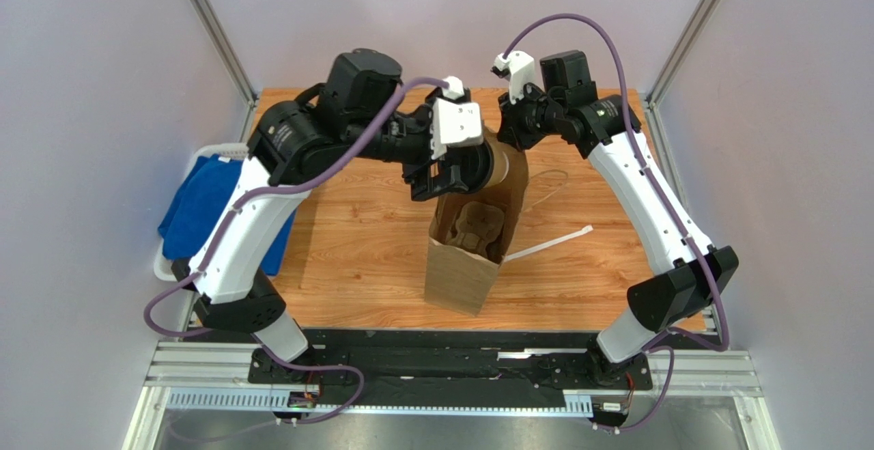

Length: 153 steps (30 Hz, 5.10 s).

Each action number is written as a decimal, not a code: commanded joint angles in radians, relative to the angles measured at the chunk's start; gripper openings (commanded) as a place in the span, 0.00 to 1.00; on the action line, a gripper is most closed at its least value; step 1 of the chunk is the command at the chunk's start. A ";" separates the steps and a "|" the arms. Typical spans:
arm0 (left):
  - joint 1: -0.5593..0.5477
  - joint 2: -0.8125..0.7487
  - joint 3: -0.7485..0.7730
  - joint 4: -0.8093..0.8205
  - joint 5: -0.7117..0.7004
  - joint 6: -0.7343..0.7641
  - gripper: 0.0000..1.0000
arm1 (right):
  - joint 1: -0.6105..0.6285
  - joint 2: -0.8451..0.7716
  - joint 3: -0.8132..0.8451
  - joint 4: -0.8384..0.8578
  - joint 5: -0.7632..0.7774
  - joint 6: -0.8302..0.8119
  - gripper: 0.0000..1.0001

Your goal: Pack the takeout coffee

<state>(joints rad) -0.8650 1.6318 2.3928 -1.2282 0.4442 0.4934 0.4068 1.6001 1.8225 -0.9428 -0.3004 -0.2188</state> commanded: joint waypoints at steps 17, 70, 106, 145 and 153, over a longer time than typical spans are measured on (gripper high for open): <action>-0.106 0.080 -0.119 -0.185 -0.151 0.341 0.21 | 0.095 -0.025 0.049 -0.021 0.018 0.045 0.00; 0.024 -0.122 -0.644 -0.054 -0.188 0.326 0.17 | 0.135 -0.069 -0.031 0.039 -0.214 -0.226 0.62; -0.046 -0.535 -1.385 0.499 -0.475 0.024 0.16 | 0.454 -0.604 -0.657 0.562 0.190 -0.163 0.00; -0.152 -0.705 -1.719 0.943 -0.694 0.168 0.13 | 0.658 -0.660 -0.758 0.671 0.429 -0.278 0.00; -0.174 -0.658 -1.704 0.926 -0.693 0.136 0.13 | 0.679 -0.655 -0.753 0.679 0.449 -0.301 0.00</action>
<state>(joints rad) -1.0332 0.9745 0.6537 -0.3317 -0.2417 0.6422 1.0737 0.9493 1.0298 -0.3141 0.1230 -0.4995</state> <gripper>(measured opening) 0.877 0.006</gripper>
